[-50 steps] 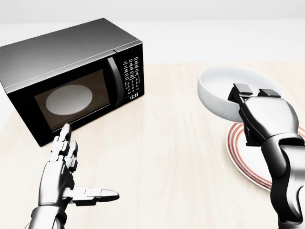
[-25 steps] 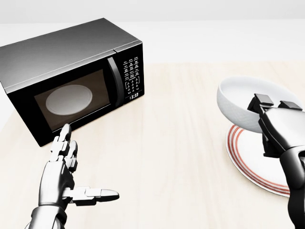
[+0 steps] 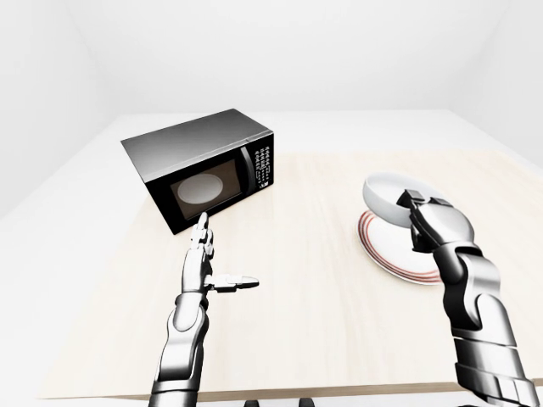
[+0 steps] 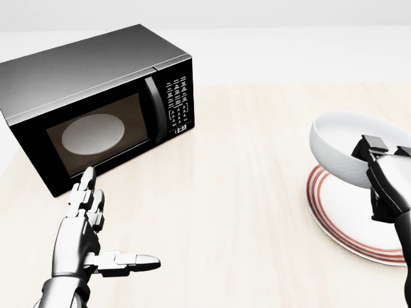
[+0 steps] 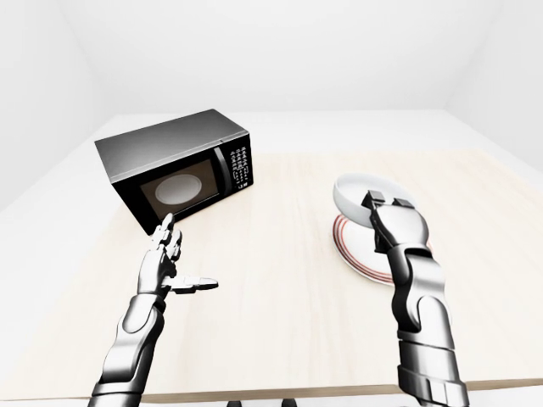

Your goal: Pick up the white bowl and put it on the plate.

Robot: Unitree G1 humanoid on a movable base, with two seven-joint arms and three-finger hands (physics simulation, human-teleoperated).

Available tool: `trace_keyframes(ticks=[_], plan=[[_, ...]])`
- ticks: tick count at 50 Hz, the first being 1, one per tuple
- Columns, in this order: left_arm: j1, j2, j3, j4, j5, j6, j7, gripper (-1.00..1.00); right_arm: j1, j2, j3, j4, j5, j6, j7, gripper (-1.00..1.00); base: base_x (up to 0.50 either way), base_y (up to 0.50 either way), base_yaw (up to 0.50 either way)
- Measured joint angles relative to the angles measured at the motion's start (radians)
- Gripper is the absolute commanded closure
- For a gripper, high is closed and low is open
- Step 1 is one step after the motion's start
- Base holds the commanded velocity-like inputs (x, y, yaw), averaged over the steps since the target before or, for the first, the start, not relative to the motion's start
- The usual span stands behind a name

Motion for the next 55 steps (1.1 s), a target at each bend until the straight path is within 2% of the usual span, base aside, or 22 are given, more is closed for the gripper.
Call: trace_keyframes(ticks=[55], plan=[[-0.002,0.000,0.000,0.005,0.000,-0.003,0.001,-1.00,0.045,-0.056,-0.038,0.192,0.028,-0.024,-0.124,1.00,0.00,0.00,0.00]])
